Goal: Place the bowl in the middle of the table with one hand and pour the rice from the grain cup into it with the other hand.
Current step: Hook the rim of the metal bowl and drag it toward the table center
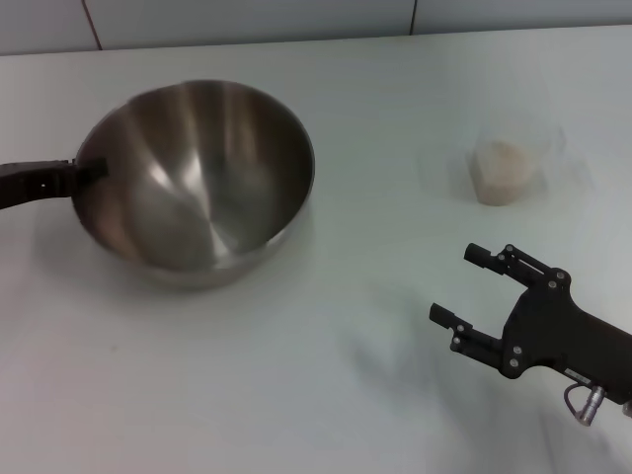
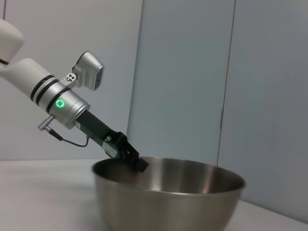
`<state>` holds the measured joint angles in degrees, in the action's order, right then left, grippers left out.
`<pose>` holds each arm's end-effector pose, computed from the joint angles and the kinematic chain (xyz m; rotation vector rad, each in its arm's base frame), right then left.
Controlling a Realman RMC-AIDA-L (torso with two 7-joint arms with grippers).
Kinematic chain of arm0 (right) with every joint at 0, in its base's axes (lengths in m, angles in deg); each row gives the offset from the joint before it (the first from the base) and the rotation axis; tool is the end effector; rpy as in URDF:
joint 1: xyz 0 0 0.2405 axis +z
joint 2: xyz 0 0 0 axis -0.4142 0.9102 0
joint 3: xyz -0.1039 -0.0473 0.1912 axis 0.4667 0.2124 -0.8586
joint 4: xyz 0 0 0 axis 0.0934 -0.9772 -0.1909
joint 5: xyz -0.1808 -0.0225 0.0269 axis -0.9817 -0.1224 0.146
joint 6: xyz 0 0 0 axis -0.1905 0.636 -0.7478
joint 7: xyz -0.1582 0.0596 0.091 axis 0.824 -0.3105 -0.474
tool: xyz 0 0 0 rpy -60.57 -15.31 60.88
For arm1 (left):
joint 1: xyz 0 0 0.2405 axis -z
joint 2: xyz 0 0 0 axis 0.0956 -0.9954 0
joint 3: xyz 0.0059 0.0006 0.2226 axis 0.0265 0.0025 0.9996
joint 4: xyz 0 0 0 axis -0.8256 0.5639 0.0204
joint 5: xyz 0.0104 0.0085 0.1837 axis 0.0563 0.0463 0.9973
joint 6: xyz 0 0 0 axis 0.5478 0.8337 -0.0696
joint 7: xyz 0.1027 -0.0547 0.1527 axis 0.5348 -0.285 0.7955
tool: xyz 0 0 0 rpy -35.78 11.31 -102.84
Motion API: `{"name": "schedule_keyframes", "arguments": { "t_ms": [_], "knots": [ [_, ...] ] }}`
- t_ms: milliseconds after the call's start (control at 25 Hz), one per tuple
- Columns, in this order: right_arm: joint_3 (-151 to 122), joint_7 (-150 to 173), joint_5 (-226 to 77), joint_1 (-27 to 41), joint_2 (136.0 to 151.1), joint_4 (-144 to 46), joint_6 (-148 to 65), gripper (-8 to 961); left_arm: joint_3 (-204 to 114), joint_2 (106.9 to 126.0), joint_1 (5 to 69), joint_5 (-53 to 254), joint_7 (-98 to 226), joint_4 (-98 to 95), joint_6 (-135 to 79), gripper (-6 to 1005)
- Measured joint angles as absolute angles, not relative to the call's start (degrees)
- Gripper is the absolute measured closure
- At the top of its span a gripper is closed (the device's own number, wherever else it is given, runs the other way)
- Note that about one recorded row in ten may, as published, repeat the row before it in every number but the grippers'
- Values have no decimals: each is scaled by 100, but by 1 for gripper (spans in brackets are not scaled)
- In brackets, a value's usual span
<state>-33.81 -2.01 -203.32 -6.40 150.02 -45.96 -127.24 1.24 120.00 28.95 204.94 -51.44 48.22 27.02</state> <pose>0.2463 0.2276 -0.0513 -2.3258 0.1677 0.8401 -0.2664 0.3609 0.0104 -2.1857 -1.2170 -0.4428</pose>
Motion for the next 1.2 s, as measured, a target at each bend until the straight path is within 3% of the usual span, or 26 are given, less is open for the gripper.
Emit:
{"name": "schedule_keyframes", "arguments": {
  "t_ms": [360,1200],
  "knots": [
    [-3399,-194,-20332,-636,15002,-4586,-12724,260,304,12000,2896,20509,-5169,4913,2719,953],
    [-3398,-230,-20328,-580,14994,-4578,-12724,267,496,12006,3010,20501,-5437,5161,2723,958]
  ]
}}
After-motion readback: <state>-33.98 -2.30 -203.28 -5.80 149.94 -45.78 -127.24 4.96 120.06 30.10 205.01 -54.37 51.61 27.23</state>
